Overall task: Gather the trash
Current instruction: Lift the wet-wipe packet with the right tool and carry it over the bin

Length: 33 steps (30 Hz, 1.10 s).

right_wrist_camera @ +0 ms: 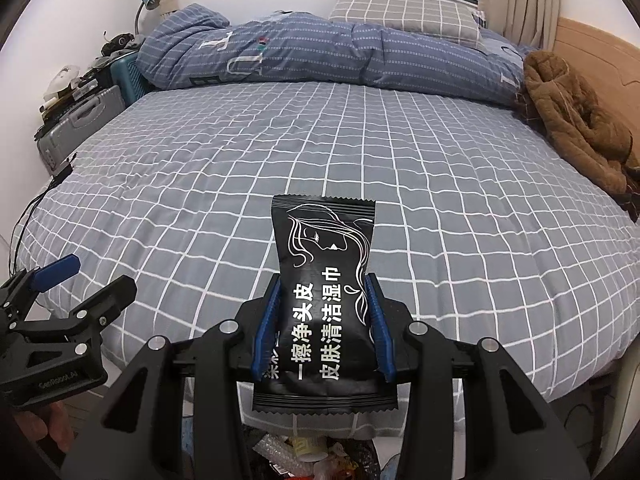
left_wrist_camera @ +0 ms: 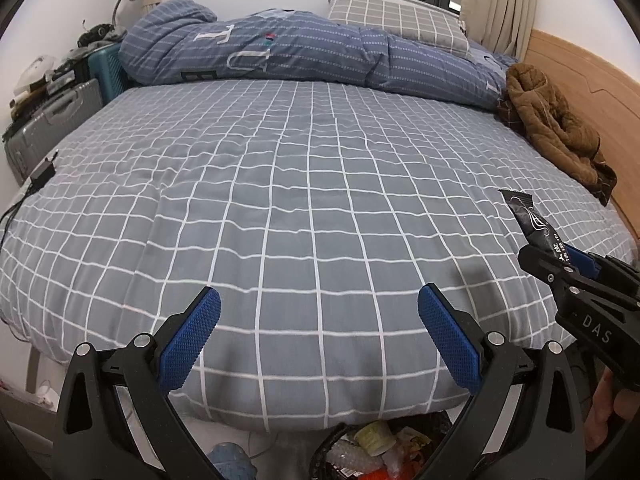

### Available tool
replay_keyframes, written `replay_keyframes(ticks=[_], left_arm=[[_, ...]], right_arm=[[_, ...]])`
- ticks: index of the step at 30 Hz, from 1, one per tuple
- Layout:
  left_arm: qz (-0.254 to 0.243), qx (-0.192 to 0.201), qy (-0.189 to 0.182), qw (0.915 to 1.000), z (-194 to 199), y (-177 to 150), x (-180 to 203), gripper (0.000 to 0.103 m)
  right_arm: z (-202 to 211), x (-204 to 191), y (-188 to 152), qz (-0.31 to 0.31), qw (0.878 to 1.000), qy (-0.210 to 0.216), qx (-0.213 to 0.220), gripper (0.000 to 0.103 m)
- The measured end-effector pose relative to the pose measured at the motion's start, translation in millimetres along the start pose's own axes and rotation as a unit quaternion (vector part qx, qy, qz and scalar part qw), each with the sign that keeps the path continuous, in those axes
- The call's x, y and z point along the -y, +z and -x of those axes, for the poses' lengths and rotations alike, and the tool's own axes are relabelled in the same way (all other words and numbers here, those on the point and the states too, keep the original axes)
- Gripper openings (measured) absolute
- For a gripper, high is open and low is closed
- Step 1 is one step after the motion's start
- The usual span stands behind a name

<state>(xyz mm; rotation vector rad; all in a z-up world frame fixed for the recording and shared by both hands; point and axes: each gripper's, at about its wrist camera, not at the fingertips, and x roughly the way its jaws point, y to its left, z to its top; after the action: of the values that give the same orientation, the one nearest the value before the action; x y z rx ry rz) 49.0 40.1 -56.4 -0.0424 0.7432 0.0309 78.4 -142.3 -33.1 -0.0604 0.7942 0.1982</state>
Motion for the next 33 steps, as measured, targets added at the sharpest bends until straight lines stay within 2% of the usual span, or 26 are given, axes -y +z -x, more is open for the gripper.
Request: replay_keyframes(ticks=[19,33], left_arm=[[0.003,0.009,0.001,1.0,49.1,-37.5,0.1,0.097],[0.022,-0.011,-0.007,0.9997,78.0,-87.3,-1.4,0.097]], right_arm=[[46.4,-6.0,-36.6,-0.007,1.0,0.012,0.007,0.039],[82.8,-10.3,-91.9,-0.007,1.0,0.024,-0.009,0.039]])
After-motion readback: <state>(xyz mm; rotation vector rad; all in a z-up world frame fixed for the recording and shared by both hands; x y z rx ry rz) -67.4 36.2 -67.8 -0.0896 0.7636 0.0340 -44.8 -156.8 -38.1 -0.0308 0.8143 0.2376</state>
